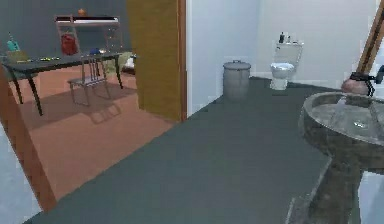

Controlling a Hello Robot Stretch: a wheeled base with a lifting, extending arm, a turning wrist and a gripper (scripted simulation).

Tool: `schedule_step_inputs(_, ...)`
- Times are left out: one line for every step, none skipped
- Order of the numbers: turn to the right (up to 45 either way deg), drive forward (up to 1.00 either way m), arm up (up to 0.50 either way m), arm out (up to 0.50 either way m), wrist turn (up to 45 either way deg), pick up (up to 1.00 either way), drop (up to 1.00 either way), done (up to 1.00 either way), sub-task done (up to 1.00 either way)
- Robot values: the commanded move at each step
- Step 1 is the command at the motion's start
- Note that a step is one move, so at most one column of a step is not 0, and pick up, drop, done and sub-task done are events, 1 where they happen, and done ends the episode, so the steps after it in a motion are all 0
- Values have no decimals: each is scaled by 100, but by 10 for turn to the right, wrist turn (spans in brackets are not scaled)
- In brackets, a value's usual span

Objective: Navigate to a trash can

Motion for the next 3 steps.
schedule_step_inputs(-30, 0, 0, 0, 0, 0, 0, 0, 0)
schedule_step_inputs(0, 95, 0, 0, 0, 0, 0, 0, 0)
schedule_step_inputs(330, 0, 0, 0, 0, 0, 0, 0, 0)
